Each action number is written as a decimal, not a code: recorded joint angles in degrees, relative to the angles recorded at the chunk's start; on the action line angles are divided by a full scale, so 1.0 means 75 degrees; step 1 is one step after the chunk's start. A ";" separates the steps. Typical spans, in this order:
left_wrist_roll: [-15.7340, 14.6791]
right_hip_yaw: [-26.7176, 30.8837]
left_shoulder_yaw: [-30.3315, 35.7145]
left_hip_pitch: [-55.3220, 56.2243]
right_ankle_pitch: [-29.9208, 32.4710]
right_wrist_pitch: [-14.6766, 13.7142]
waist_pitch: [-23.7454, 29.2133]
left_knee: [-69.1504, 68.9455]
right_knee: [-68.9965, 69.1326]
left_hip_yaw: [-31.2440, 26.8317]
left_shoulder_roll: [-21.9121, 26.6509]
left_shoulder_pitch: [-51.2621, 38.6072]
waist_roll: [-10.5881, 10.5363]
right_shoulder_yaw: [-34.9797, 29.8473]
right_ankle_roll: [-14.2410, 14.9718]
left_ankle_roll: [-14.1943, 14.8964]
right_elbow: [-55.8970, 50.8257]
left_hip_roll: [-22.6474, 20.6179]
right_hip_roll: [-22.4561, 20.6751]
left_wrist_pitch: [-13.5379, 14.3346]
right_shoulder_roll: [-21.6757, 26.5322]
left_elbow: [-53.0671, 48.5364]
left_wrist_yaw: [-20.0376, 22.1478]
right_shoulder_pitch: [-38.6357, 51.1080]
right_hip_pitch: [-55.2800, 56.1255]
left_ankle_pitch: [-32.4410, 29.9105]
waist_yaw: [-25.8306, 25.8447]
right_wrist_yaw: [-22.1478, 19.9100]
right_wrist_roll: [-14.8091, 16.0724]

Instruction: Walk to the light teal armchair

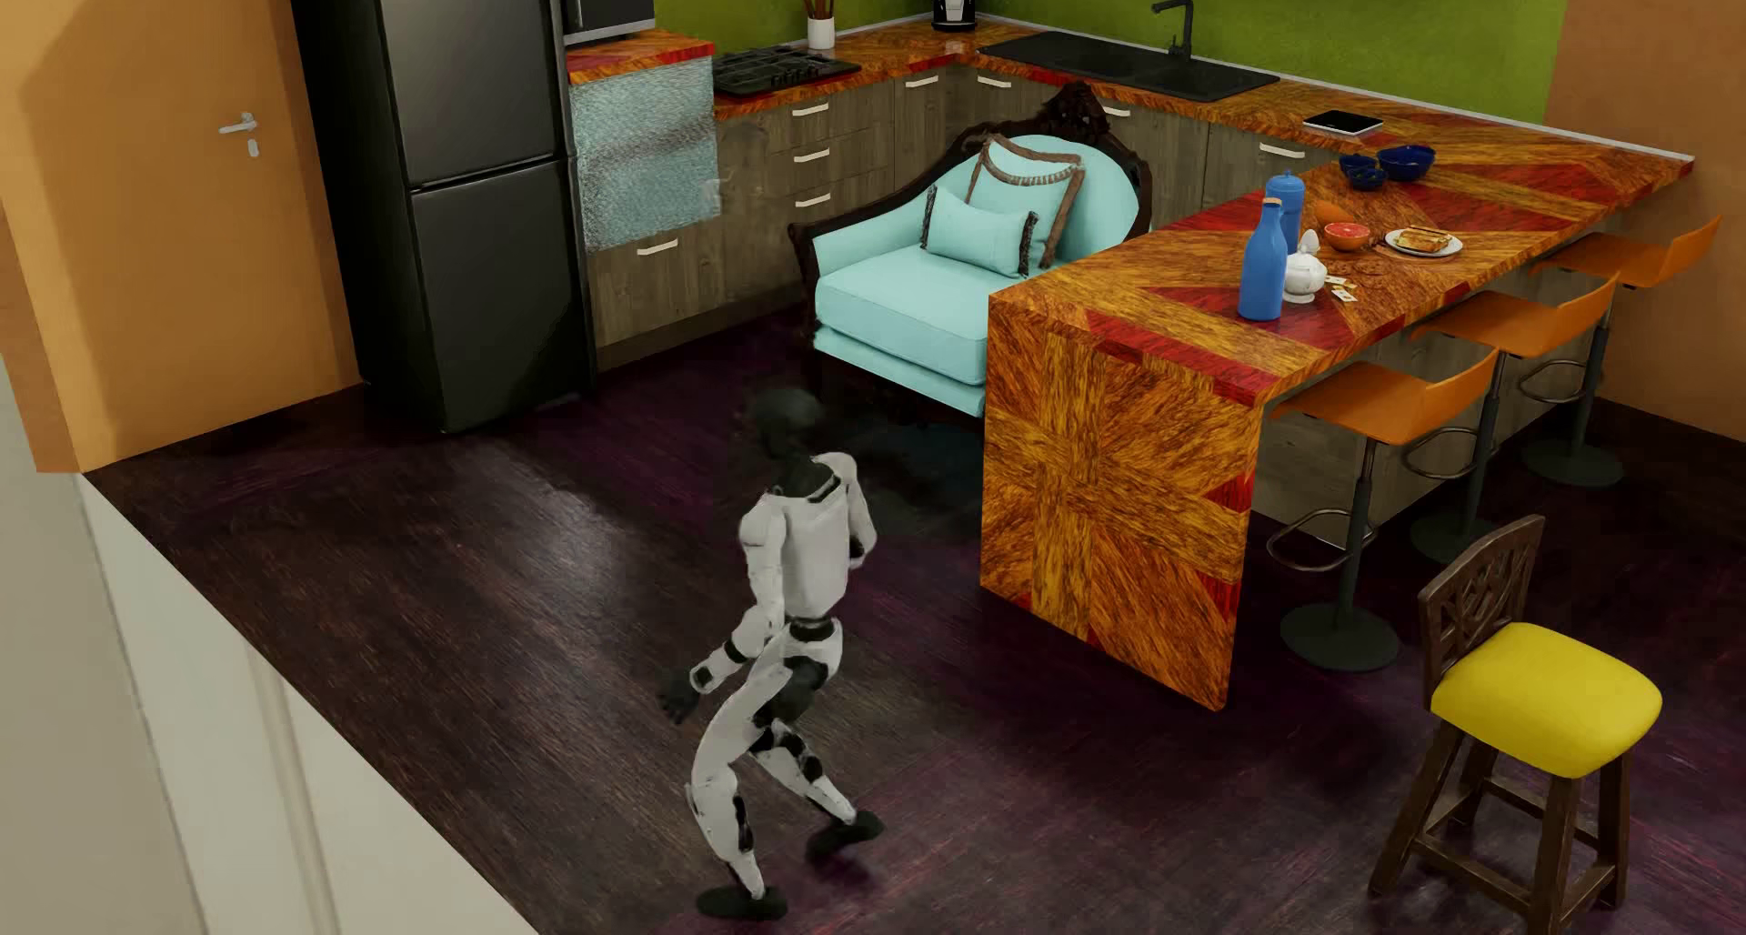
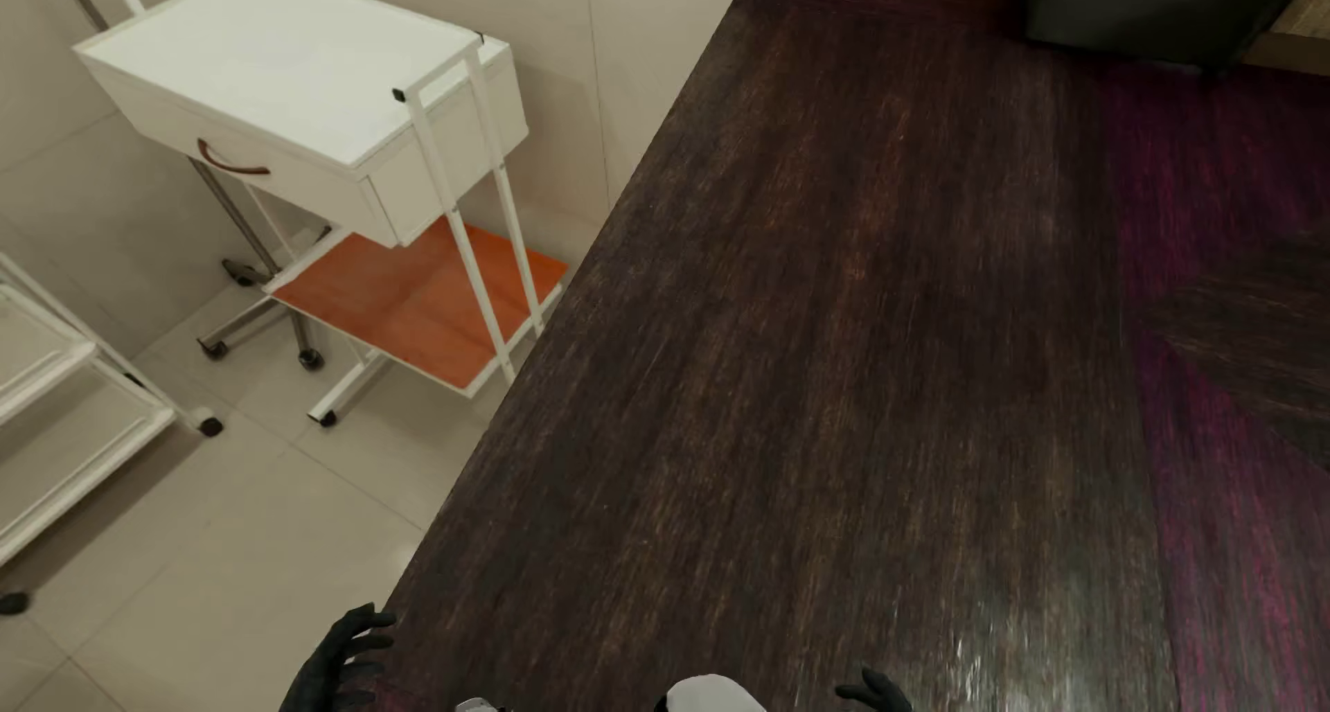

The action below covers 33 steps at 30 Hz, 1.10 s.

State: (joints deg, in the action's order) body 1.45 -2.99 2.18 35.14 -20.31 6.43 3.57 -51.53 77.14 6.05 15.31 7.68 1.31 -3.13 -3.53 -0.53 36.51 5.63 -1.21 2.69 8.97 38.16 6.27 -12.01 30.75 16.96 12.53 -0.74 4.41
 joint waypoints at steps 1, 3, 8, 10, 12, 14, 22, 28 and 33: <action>-0.0194 -0.0192 0.0206 -0.0476 -0.0676 0.0009 -0.0071 0.0110 -0.0644 0.0220 -0.0237 -0.0204 0.0163 0.0170 0.0265 0.0572 -0.0144 0.0102 0.0252 -0.0027 0.0163 -0.0434 0.0205 -0.0232 0.0159 0.0302 0.0233 0.0179 -0.0005; -0.0347 -0.0086 0.0600 -0.1306 -0.1653 0.0092 -0.0393 0.0198 -0.2343 0.0603 -0.0670 -0.0615 0.0444 0.0271 0.0678 0.0483 -0.0053 0.0227 0.0611 0.0039 0.0238 -0.0898 0.0369 -0.0626 0.0152 0.1008 0.0548 0.0160 -0.0195; 0.0341 0.0395 0.0046 0.0441 -0.1810 -0.0104 -0.0544 -0.2470 -0.3613 -0.1220 -0.0787 0.0419 -0.0498 0.0071 0.0021 0.1826 0.0555 -0.0255 -0.0054 -0.0134 0.0266 -0.0476 -0.0264 -0.0252 -0.1624 0.0323 -0.1314 -0.0637 -0.0204; 0.0517 0.0776 -0.0273 0.0774 -0.1878 -0.0198 -0.0386 -0.1390 -0.4203 -0.1024 -0.0514 0.1098 -0.0937 -0.0216 0.0124 0.2070 0.0025 -0.0205 -0.0195 -0.0707 -0.0109 -0.0639 -0.0411 0.0424 -0.2563 0.0603 -0.1480 -0.0702 -0.0515; 0.0308 0.0809 -0.0284 0.0233 -0.0605 -0.0245 -0.0046 0.0620 -0.1703 -0.0781 -0.0260 0.0935 -0.1079 -0.0160 -0.0327 0.1979 -0.0361 0.0083 -0.0328 -0.0265 -0.0245 0.0046 -0.0293 0.0849 -0.1835 -0.0685 -0.1050 -0.0356 -0.0762; -0.0261 0.0077 -0.0185 -0.0455 0.0333 -0.0366 0.0236 0.0435 -0.0436 -0.0176 0.0074 0.0163 -0.0304 0.0022 -0.0270 0.0364 -0.0075 0.0250 0.0243 0.0112 0.0178 -0.0267 0.0150 0.0136 -0.0435 0.0086 -0.0342 0.0344 -0.0591; 0.0685 0.0566 0.0067 -0.0165 -0.1861 0.0421 -0.0173 -0.0421 -0.2219 -0.1177 -0.0387 0.0530 -0.0034 -0.0044 0.0229 0.0913 -0.0324 0.0094 -0.0053 0.0529 -0.0325 -0.0002 -0.0480 -0.0024 -0.1337 0.0719 -0.0560 -0.0710 0.0181; -0.0409 -0.0035 0.0567 -0.1798 -0.1549 -0.0285 -0.0376 -0.1277 -0.2786 -0.0346 -0.1173 -0.1264 0.0350 -0.0147 -0.0051 0.1423 0.0432 0.0288 0.0469 -0.0370 0.0361 -0.0763 0.0500 -0.0896 -0.0505 0.0689 0.0407 0.0653 -0.0137; 0.0579 0.0645 -0.0069 0.0844 -0.1980 0.0674 0.0100 -0.0628 -0.3255 -0.0866 -0.0521 0.0844 -0.0958 -0.0040 -0.0092 0.1788 -0.0155 -0.0298 -0.0311 0.0486 0.0006 -0.0436 -0.0845 0.0237 -0.2377 0.0474 -0.1206 -0.0901 -0.0349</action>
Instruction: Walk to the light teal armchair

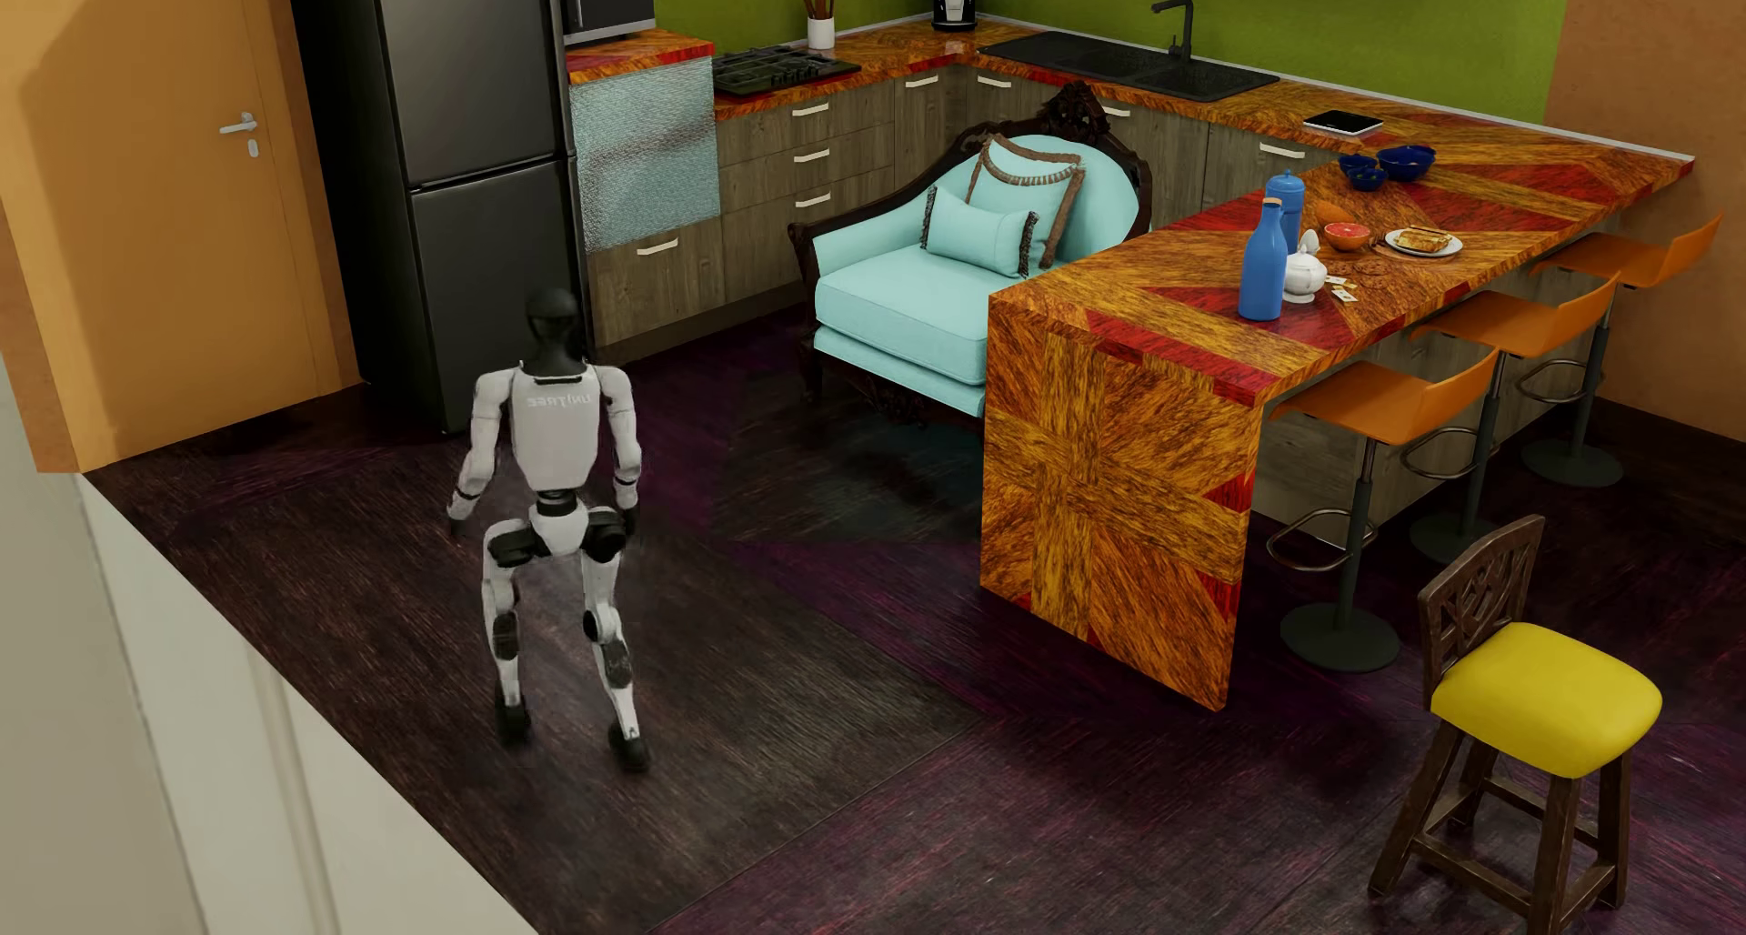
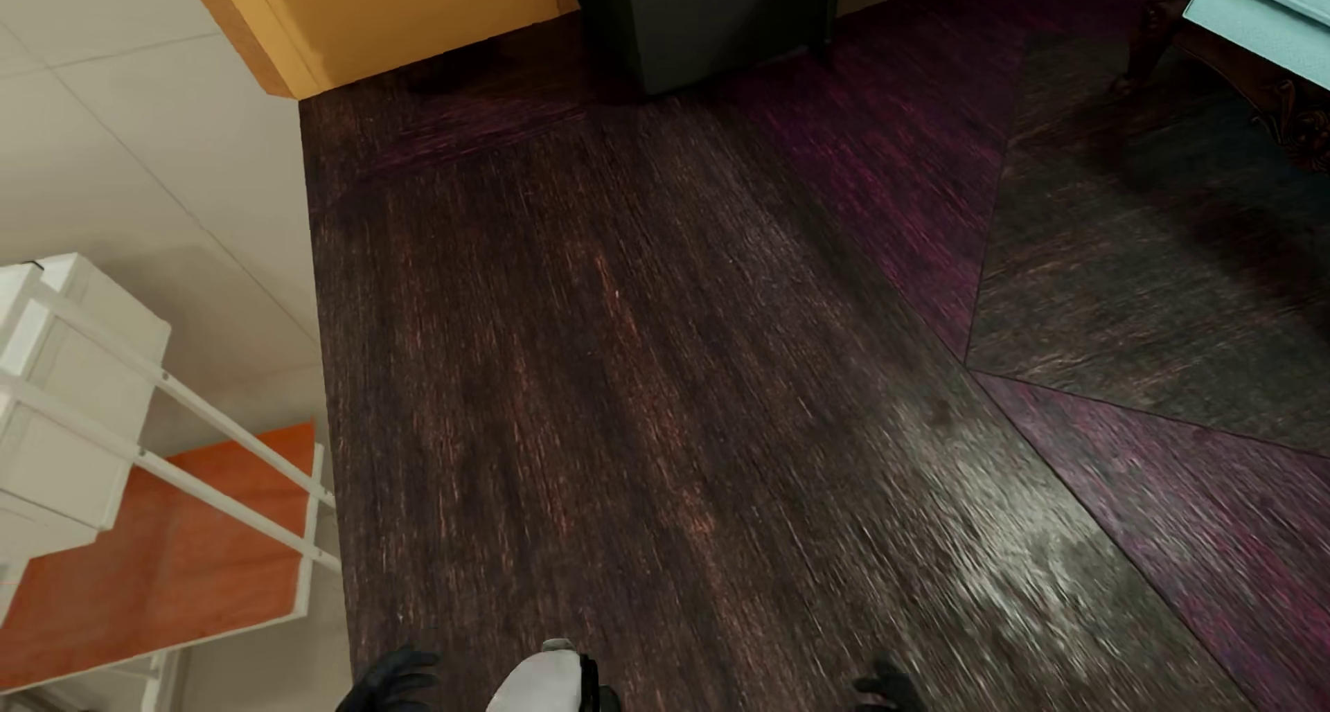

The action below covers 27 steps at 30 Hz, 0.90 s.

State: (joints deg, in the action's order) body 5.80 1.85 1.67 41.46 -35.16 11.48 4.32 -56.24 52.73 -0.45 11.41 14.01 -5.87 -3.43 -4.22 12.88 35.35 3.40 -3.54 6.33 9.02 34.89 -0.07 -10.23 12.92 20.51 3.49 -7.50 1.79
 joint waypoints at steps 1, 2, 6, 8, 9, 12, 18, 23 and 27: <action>0.0008 -0.0030 -0.0138 -0.0090 0.0676 0.0076 0.0006 0.0804 0.1184 -0.0015 0.0240 0.0017 -0.0132 0.0058 -0.0039 0.0121 -0.0127 0.0110 -0.0110 -0.0015 -0.0029 0.0388 0.0033 0.0293 0.0346 -0.0514 0.0117 -0.0032 -0.0043; -0.0131 -0.0146 -0.0094 -0.0406 0.1858 0.0067 0.0042 0.0772 0.2450 0.0219 0.0558 -0.0153 0.0088 -0.0018 -0.0126 -0.0132 0.0059 0.0209 0.0018 -0.0024 -0.0056 0.0723 0.0240 0.0474 0.0881 -0.0859 0.0439 0.0165 -0.0060; -0.0982 -0.0566 0.0336 -0.1985 0.0915 -0.0297 -0.0116 0.0508 0.0846 0.0951 0.0006 -0.2011 0.1493 0.0443 0.0395 -0.0622 0.0136 0.0518 0.0952 -0.0491 0.0224 -0.0545 0.1421 -0.1160 0.2541 0.0338 0.1739 0.1400 -0.0467; -0.0868 -0.0547 0.1145 -0.1292 0.0716 -0.0399 -0.0295 -0.1426 0.0212 0.0038 -0.0489 -0.1874 0.1338 -0.0404 0.0247 -0.0360 0.1088 0.0479 0.0550 0.0199 0.0388 0.0013 0.1300 -0.1164 0.1766 -0.0633 0.1439 0.1054 -0.0519; -0.0649 -0.0417 0.0858 -0.1029 0.0574 -0.0346 -0.0240 -0.1481 -0.0094 -0.0124 -0.0572 -0.1296 0.1106 -0.0281 0.0274 -0.0335 0.0862 0.0292 0.0322 0.0465 0.0379 0.0118 0.1022 -0.0917 0.1267 -0.0447 0.1101 0.0921 -0.0269; -0.0020 -0.0072 -0.0043 -0.0951 0.0349 -0.0806 -0.0279 0.0097 0.0952 0.0093 0.0172 -0.0092 0.0688 -0.0066 0.0128 -0.0759 -0.0090 0.0133 -0.0012 0.0376 -0.0347 0.0513 0.0249 -0.0152 0.0851 0.0187 0.0532 0.0620 0.0439; -0.1196 -0.0904 0.0553 -0.3491 0.0787 -0.0690 -0.0518 0.0880 0.0992 0.1353 -0.0275 -0.2023 0.1410 0.0177 0.0453 -0.1051 -0.0225 0.0525 0.0711 -0.1224 0.0124 -0.0625 0.1255 -0.1006 0.2578 0.1370 0.1949 0.1341 0.0537; -0.0166 -0.0147 0.0045 -0.0053 0.0459 -0.0582 -0.0336 -0.1828 -0.0383 -0.0185 -0.0297 -0.0411 0.0225 -0.0092 0.0208 -0.0431 0.0647 -0.0115 0.0092 -0.0434 0.0176 0.0155 0.0229 -0.0615 0.0992 0.0255 -0.0175 0.0171 0.0294; -0.0146 0.0046 -0.0098 -0.0288 0.1073 -0.0795 -0.0080 0.1135 0.1712 0.0281 0.0517 -0.0013 0.0087 -0.0063 -0.0180 0.0099 -0.0009 0.0747 0.0096 -0.0741 -0.0202 0.0453 0.0433 0.0690 0.0745 -0.1424 0.0407 0.0942 -0.0471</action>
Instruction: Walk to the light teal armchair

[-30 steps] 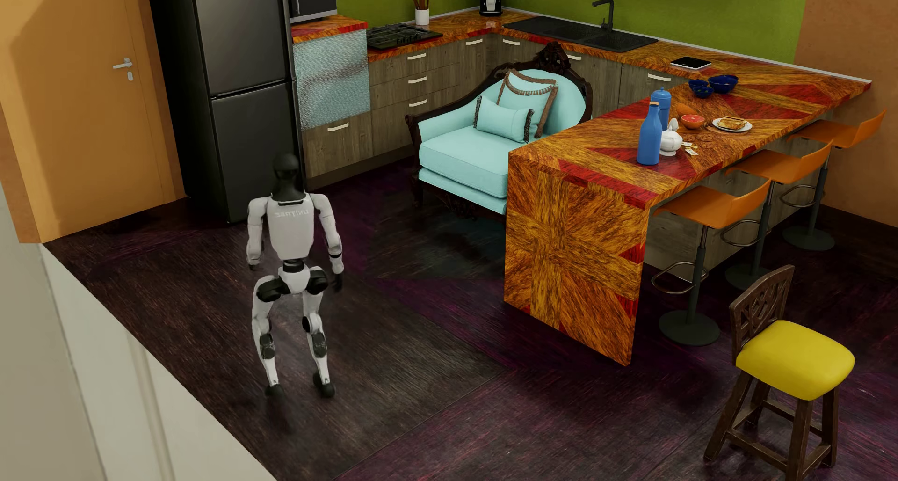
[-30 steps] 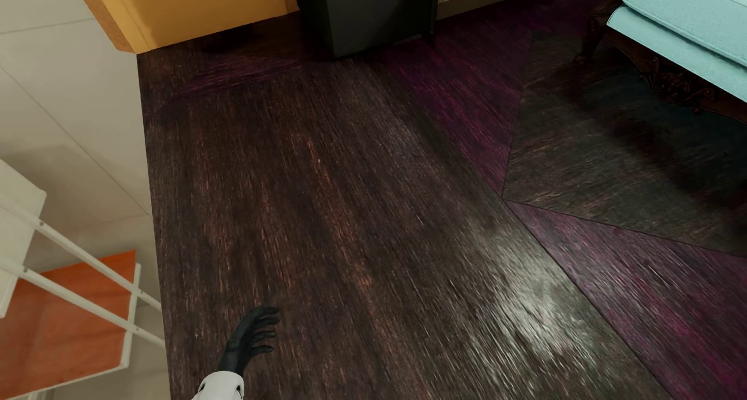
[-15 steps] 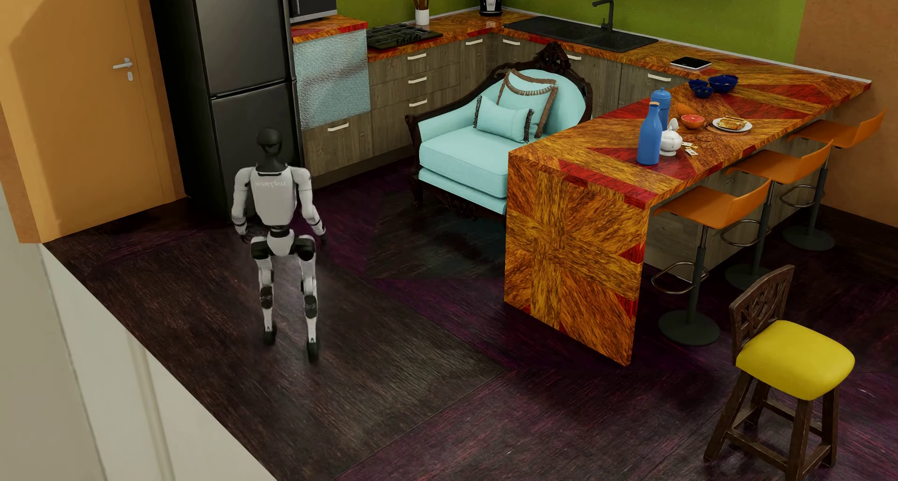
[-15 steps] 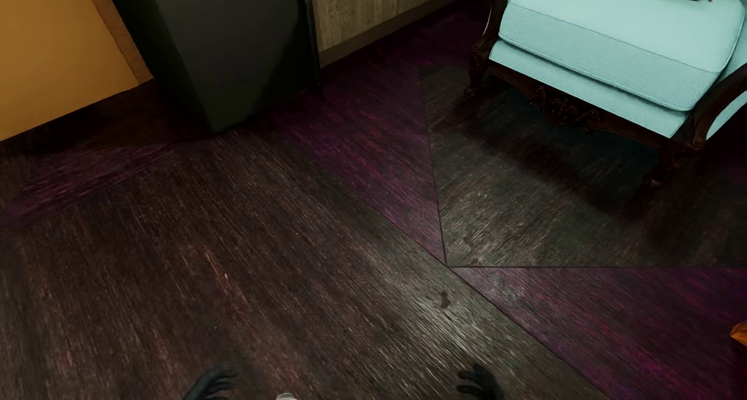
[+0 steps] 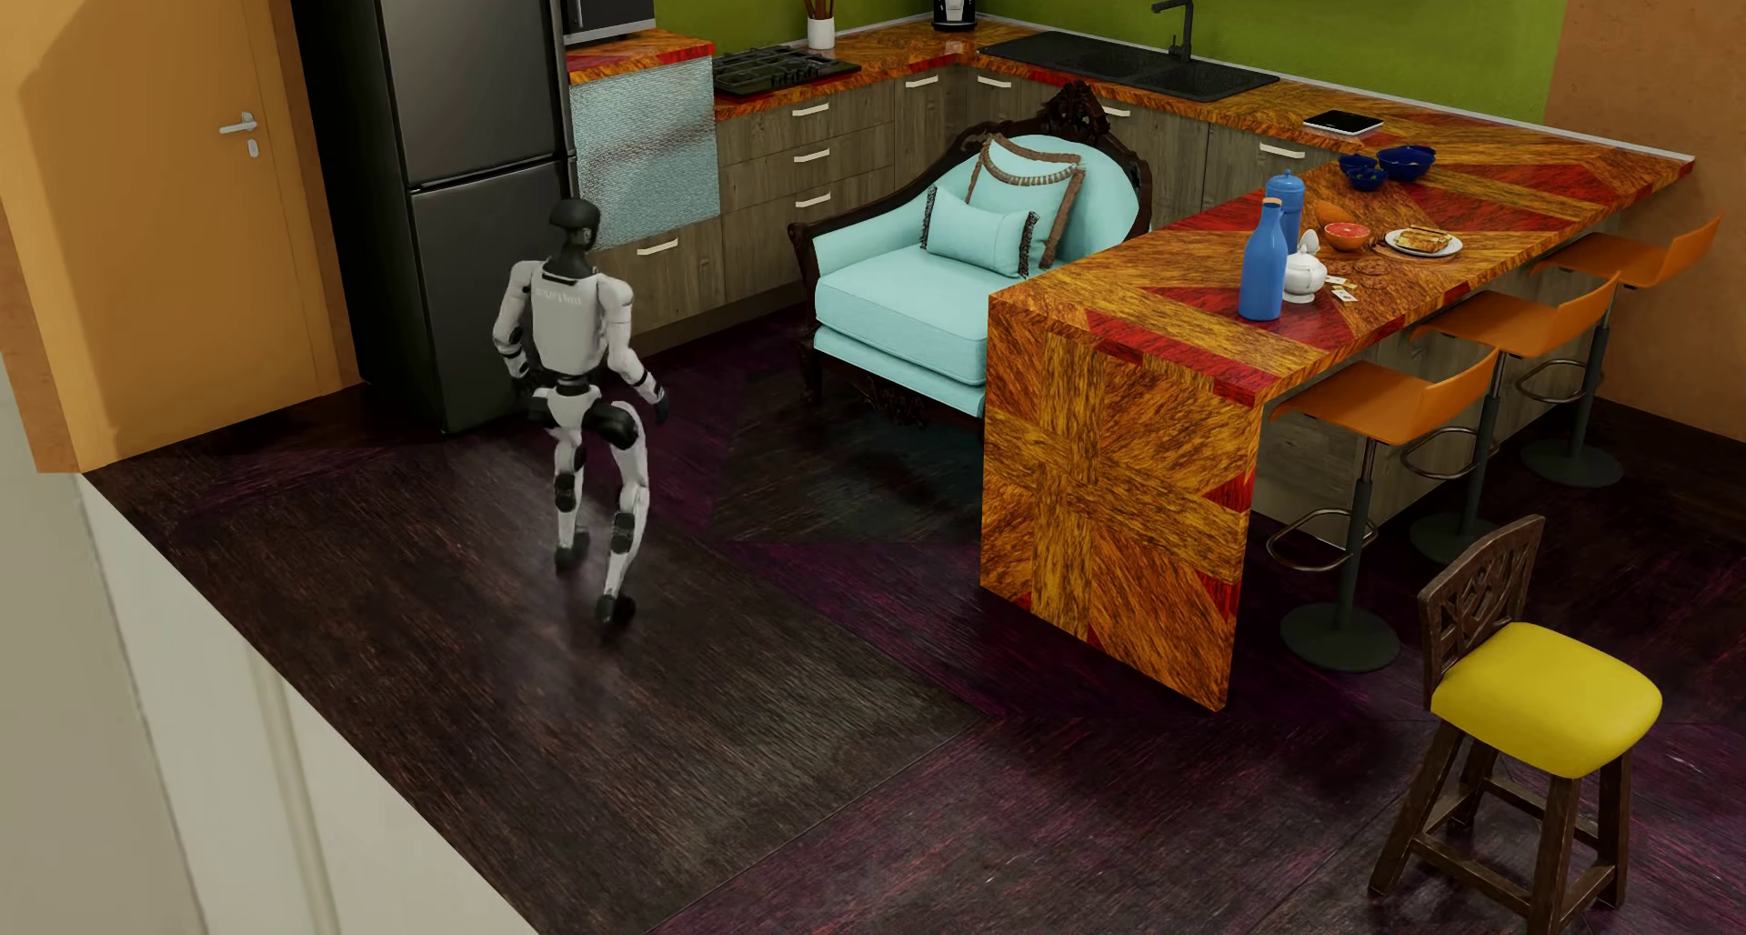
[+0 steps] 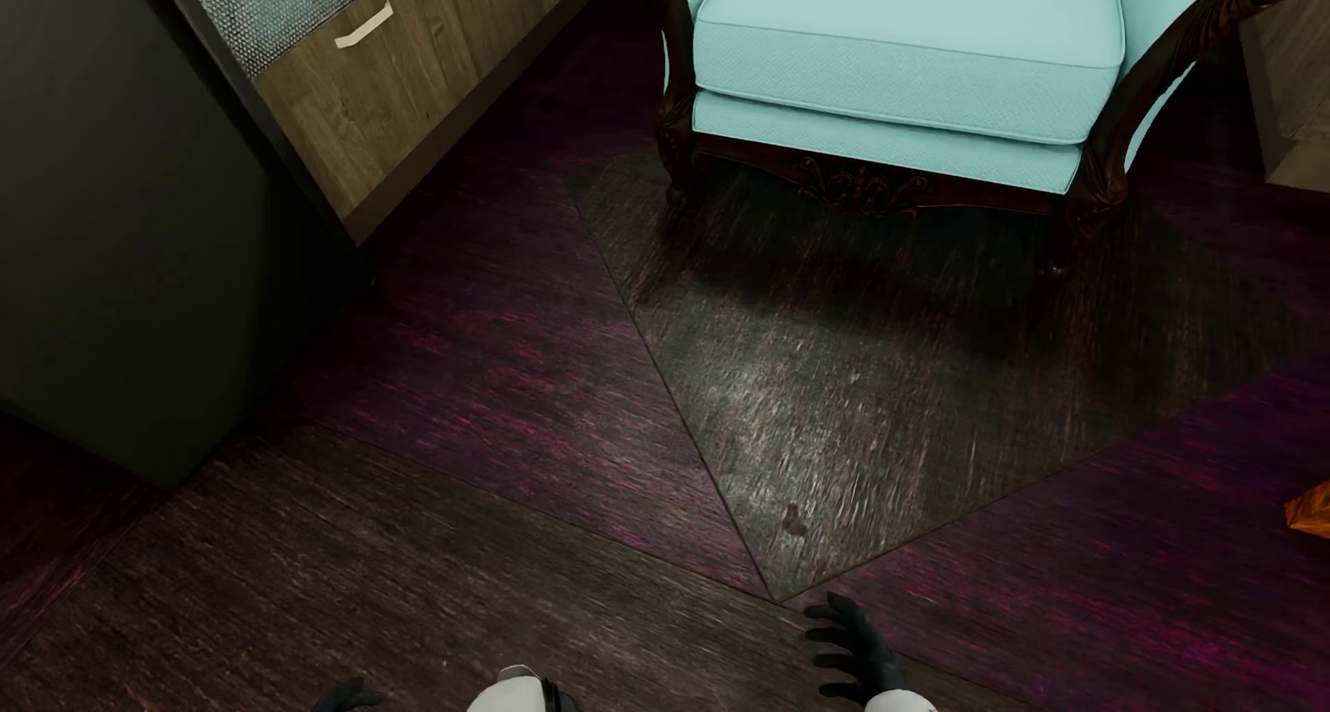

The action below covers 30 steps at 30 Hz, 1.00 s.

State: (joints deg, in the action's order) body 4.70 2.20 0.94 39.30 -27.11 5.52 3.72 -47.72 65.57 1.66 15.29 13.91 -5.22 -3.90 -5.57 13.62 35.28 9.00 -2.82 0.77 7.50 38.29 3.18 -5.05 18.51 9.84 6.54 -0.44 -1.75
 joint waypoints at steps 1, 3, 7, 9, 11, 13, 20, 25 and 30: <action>-0.0377 -0.0336 -0.0017 -0.0374 0.0968 -0.0052 0.0065 -0.0038 0.0918 0.0321 0.0044 -0.0476 0.0449 -0.0038 -0.0184 -0.0692 0.0150 0.0022 0.0327 0.0342 0.0051 0.0074 0.0451 -0.0201 0.0582 0.0374 0.0325 0.0295 0.0067; -0.0985 -0.0842 0.0333 -0.1283 0.0532 -0.0011 0.0020 0.0060 0.0783 0.0815 -0.0339 -0.1177 0.1256 0.0298 0.0319 -0.1287 -0.0054 0.0164 0.0757 0.0692 0.0390 -0.0534 0.1323 -0.1173 0.1309 0.1059 0.1122 0.0658 0.0205; -0.0377 -0.0638 0.0900 -0.1317 -0.0803 0.0292 -0.0351 -0.2335 -0.1534 -0.0105 -0.1256 -0.1792 0.1551 -0.0332 0.0527 -0.0641 0.0939 0.0217 0.0463 0.0686 0.0681 -0.0672 0.0982 -0.1830 0.0607 0.1256 0.0912 -0.0420 0.0563; 0.0156 -0.0390 0.0319 -0.0805 -0.1222 0.0521 -0.0311 -0.1909 -0.1958 -0.0627 -0.0855 -0.0403 0.0904 0.0101 0.0637 -0.0545 0.0040 -0.0003 0.0139 0.0958 0.0113 -0.0356 0.0131 -0.1276 -0.0170 0.1521 0.0127 -0.0865 0.1035; 0.0148 -0.0132 -0.0021 -0.1387 -0.0555 0.0218 -0.0227 -0.1025 -0.0207 -0.0250 -0.0135 0.0125 0.0772 -0.0307 0.0367 -0.0833 0.0035 0.0062 0.0169 0.0560 -0.0307 0.0093 -0.0249 -0.0503 0.0214 0.2543 0.0083 -0.0627 0.1277; -0.0408 -0.0566 0.0111 -0.2490 0.0378 -0.0024 -0.0188 -0.0383 0.0799 0.0328 -0.0150 -0.0493 0.0999 0.0084 -0.0169 -0.0789 0.0071 0.0073 0.0459 -0.0474 0.0047 -0.0343 0.0104 -0.0849 0.1112 0.2916 0.0642 0.0432 0.1389; -0.0382 -0.0406 0.0276 0.0275 -0.0443 0.0841 0.0157 -0.0837 -0.0290 -0.0330 -0.0477 -0.0531 0.0268 -0.0037 0.0126 0.0145 -0.0139 -0.0591 -0.0113 0.0858 0.0110 -0.0494 0.0607 -0.1081 -0.0106 0.0862 0.0139 -0.0881 0.0344; -0.0303 0.0340 0.0254 -0.1029 0.0172 0.0506 0.0244 0.0021 -0.0910 -0.0399 -0.0596 -0.1876 0.1282 0.0465 0.0593 -0.1178 0.0110 -0.1251 0.0612 0.0302 0.0131 -0.0368 0.0701 -0.1688 0.2346 0.1085 0.0551 0.0402 -0.0873; -0.0063 -0.0157 0.0192 -0.1416 0.0726 -0.0620 0.0533 -0.0217 -0.2162 -0.0536 -0.0584 -0.0778 0.0518 -0.0113 0.1057 -0.2288 0.0033 -0.1018 0.0563 0.0173 0.0237 -0.0174 -0.0730 -0.0135 0.1252 0.1679 -0.0770 0.0687 -0.0645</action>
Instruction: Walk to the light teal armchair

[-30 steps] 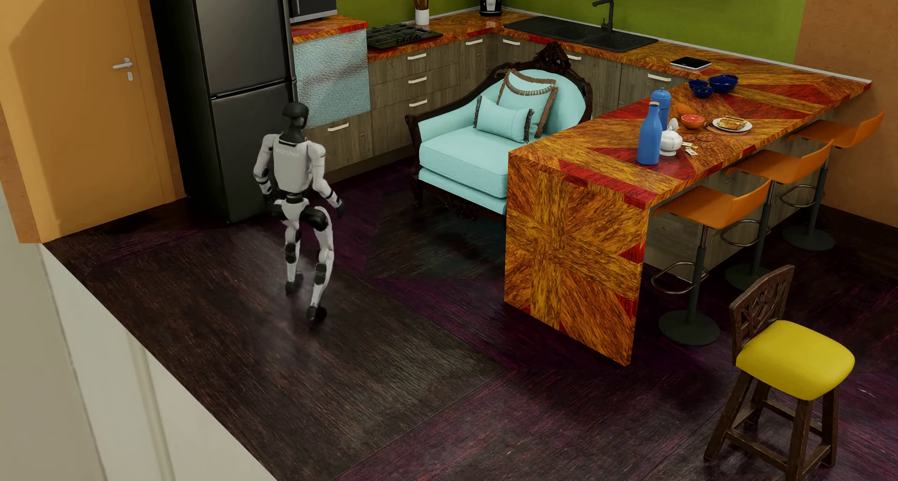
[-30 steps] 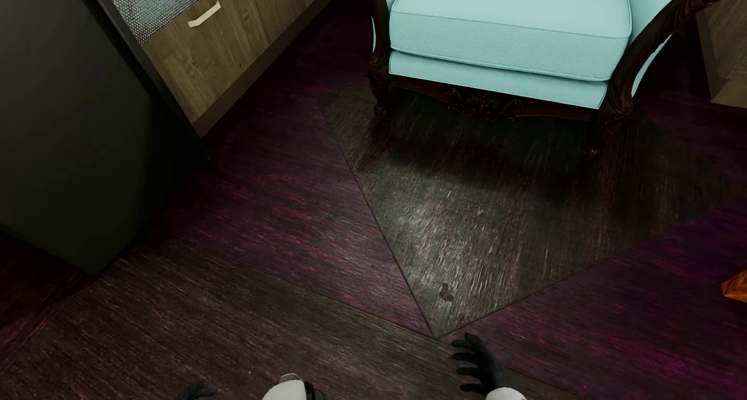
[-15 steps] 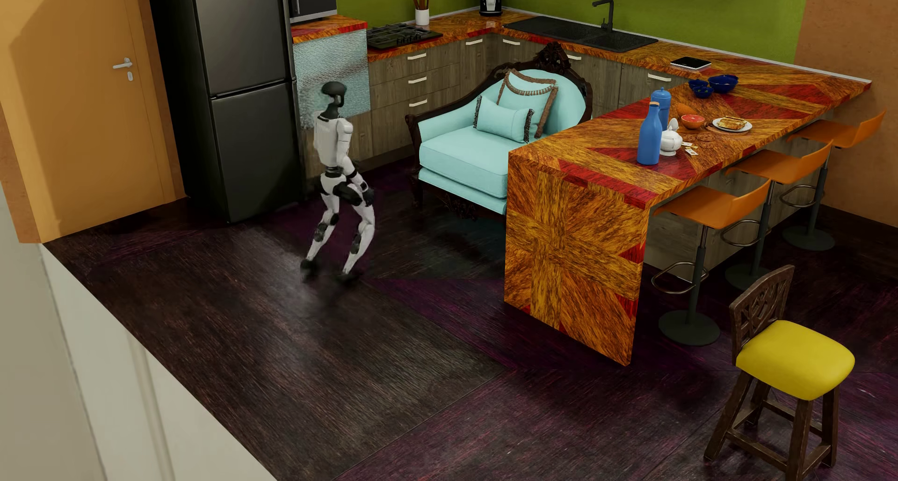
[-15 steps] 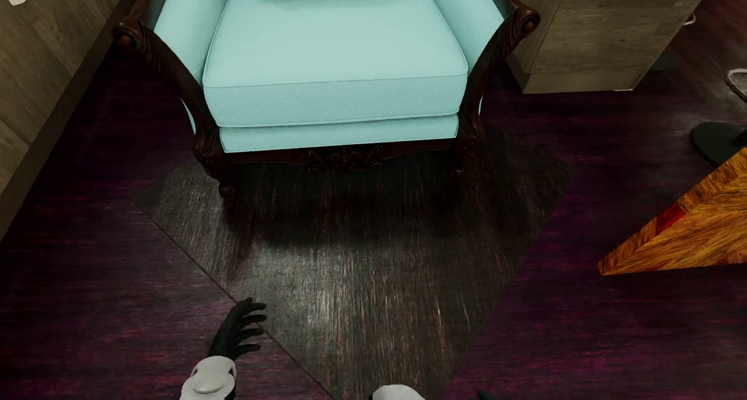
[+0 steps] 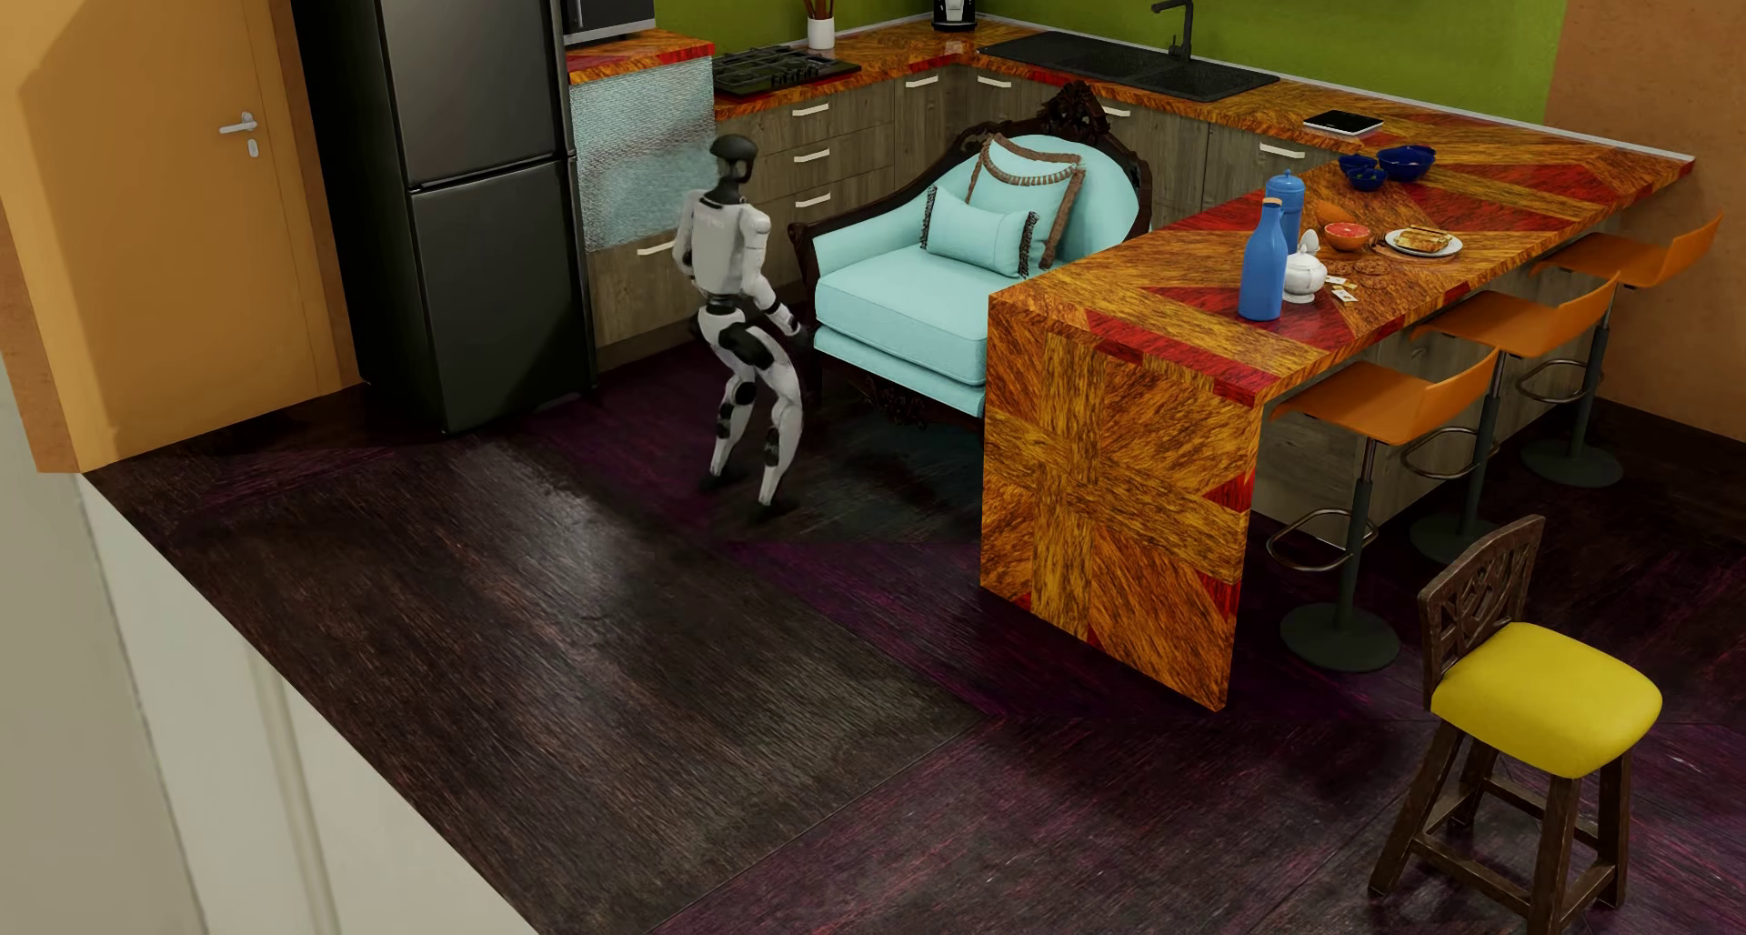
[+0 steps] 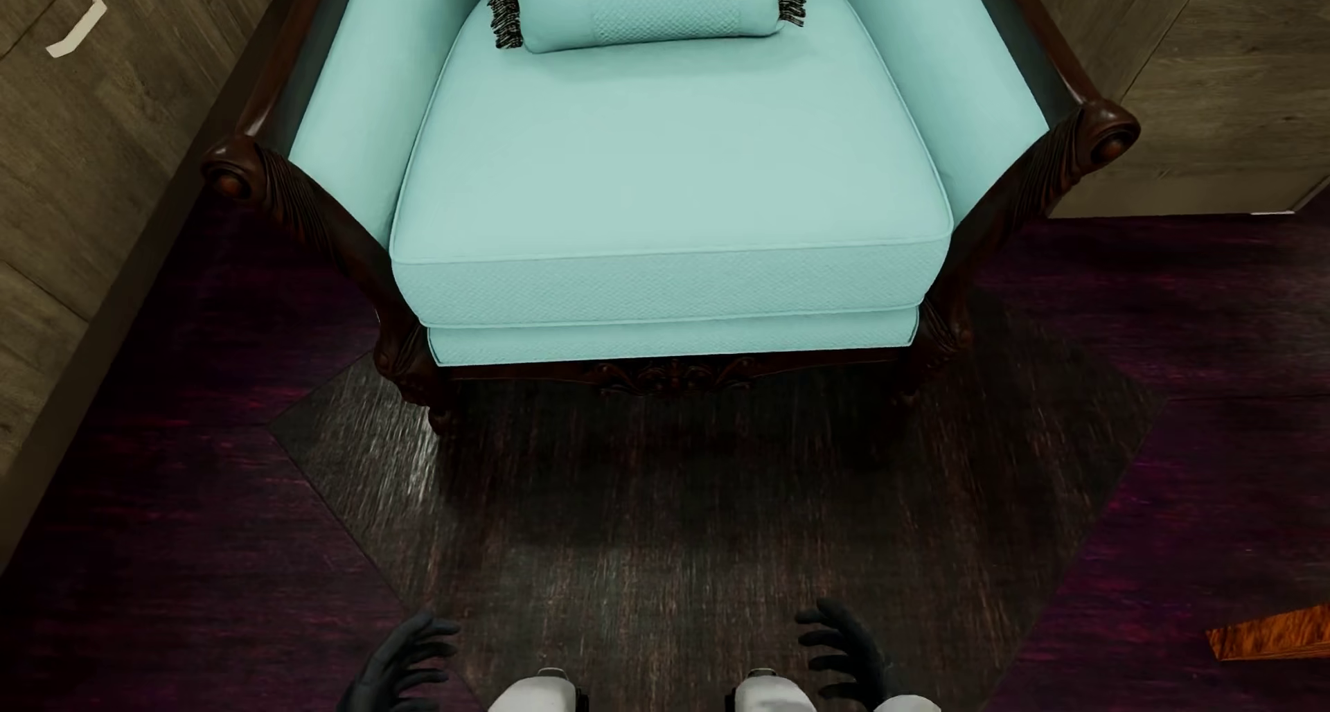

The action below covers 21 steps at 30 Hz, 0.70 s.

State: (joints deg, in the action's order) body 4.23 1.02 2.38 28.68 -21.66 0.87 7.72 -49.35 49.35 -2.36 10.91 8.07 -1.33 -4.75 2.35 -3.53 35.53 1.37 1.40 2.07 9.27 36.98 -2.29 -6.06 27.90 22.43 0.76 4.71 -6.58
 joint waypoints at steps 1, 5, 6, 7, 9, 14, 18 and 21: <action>-0.0035 0.0008 -0.0122 -0.0254 0.0260 -0.0407 -0.0014 0.0360 0.0109 -0.0004 0.0199 0.0149 -0.0092 0.0065 -0.0221 0.0611 -0.0145 0.0009 0.0013 -0.0204 -0.0153 -0.0069 -0.0114 0.0062 0.0002 -0.0105 -0.0040 -0.0191 0.0449; -0.0492 0.0147 0.0146 -0.0452 0.0235 -0.0557 -0.0423 0.0312 -0.0866 0.0174 -0.0295 -0.0067 0.0025 0.0114 0.0043 0.0511 0.0114 -0.0096 0.0222 -0.0849 0.0097 -0.0478 0.0556 -0.0275 -0.0420 -0.0420 0.0283 -0.0315 0.1212; -0.0590 0.0153 0.0257 -0.0596 0.0238 -0.0177 -0.0530 0.0453 -0.0904 0.0138 -0.0147 -0.0264 0.0054 0.0155 0.0074 0.0438 0.0012 0.0015 0.0095 -0.0829 -0.0074 -0.0396 0.0695 -0.0386 -0.0456 -0.0185 0.0369 -0.0371 0.1201; -0.0661 0.0106 0.0033 -0.0744 0.0218 0.0130 -0.0647 0.0690 -0.0916 0.0040 -0.0106 -0.0255 0.0085 0.0057 0.0038 0.0734 0.0012 0.0097 0.0012 -0.0704 -0.0173 -0.0363 0.0761 -0.0566 -0.0472 0.0022 0.0448 -0.0469 0.1207; -0.0786 0.0088 -0.0017 -0.0926 0.0314 0.0535 -0.0645 0.0926 -0.1116 0.0017 -0.0042 -0.0155 0.0208 0.0162 0.0031 0.0783 0.0163 0.0115 -0.0003 -0.0631 -0.0088 -0.0339 0.0772 -0.0615 -0.0637 -0.0038 0.0593 -0.0558 0.1090; -0.0799 -0.0005 -0.0133 -0.1041 0.0639 0.0458 -0.0676 0.1298 -0.1594 -0.0062 0.0014 0.0182 0.0373 0.0342 0.0045 0.0790 0.0194 0.0096 0.0027 -0.0613 -0.0141 -0.0234 0.0371 -0.0490 -0.0845 -0.0345 0.0480 -0.0586 0.0999; -0.0310 0.0080 -0.0183 -0.1097 0.0594 0.0556 -0.0874 0.1244 -0.1484 0.0041 0.0114 -0.0100 0.0388 0.0172 0.0083 0.0755 0.0272 0.0071 0.0064 -0.0271 -0.0184 -0.0312 -0.0112 -0.0800 -0.0837 -0.0300 0.0562 -0.0343 0.0921; -0.0389 0.0037 0.0012 -0.1064 0.0624 0.0902 -0.0941 0.1273 -0.1509 0.0015 -0.0073 0.0012 0.0312 0.0234 0.0073 0.0768 0.0196 0.0071 0.0077 -0.0333 -0.0072 -0.0403 -0.0148 -0.0884 -0.0810 -0.0337 0.0617 -0.0152 0.0961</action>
State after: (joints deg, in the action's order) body 1.31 1.30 2.46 20.70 -16.98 7.63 0.66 -39.80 38.04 -2.24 10.36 8.17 1.00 -2.99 2.90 2.23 37.00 1.90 1.98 -0.43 8.73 33.96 -3.40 -12.69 21.82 19.90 5.39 3.58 0.63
